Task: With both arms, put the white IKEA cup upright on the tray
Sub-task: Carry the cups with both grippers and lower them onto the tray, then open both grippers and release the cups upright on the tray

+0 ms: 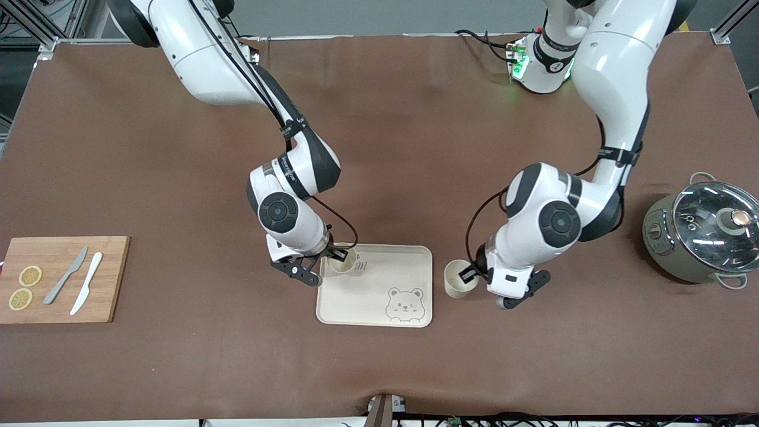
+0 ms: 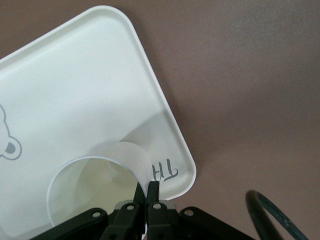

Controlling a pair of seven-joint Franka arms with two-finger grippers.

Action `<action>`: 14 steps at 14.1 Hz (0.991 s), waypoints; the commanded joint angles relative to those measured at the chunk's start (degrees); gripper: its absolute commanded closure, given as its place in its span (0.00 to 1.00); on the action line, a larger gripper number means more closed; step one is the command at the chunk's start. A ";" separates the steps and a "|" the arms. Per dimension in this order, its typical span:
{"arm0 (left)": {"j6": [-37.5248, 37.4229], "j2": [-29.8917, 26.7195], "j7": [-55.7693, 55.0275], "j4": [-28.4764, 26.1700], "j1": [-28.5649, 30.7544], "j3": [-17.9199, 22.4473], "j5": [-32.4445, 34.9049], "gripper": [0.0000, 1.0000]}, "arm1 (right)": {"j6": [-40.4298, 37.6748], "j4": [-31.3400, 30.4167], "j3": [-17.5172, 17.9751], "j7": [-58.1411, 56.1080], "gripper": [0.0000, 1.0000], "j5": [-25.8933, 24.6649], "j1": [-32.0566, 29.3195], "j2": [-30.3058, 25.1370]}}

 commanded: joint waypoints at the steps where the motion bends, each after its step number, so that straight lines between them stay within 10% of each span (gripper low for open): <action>1: 2.50 2.88 -5.25 2.60 -3.08 0.64 -1.42 1.00 | -0.28 2.35 0.56 0.50 0.69 -1.16 -1.59 1.81; 3: 4.70 4.55 -9.65 2.60 -4.93 0.64 -1.42 1.00 | -0.81 2.44 0.65 0.41 0.00 -0.90 -2.74 1.55; 10: 5.59 8.42 -14.67 2.25 -7.48 0.65 -1.59 1.00 | -7.91 3.05 0.65 0.41 0.00 -0.90 -2.91 -4.86; 11: 5.59 8.42 -14.94 2.25 -7.48 0.64 -1.59 0.92 | -10.63 4.36 0.56 0.41 0.00 -1.07 -3.44 -6.00; 14: 5.59 7.37 -14.60 2.43 -6.96 0.65 -1.59 0.00 | -16.54 5.17 0.65 0.23 0.00 -0.99 -5.46 -10.65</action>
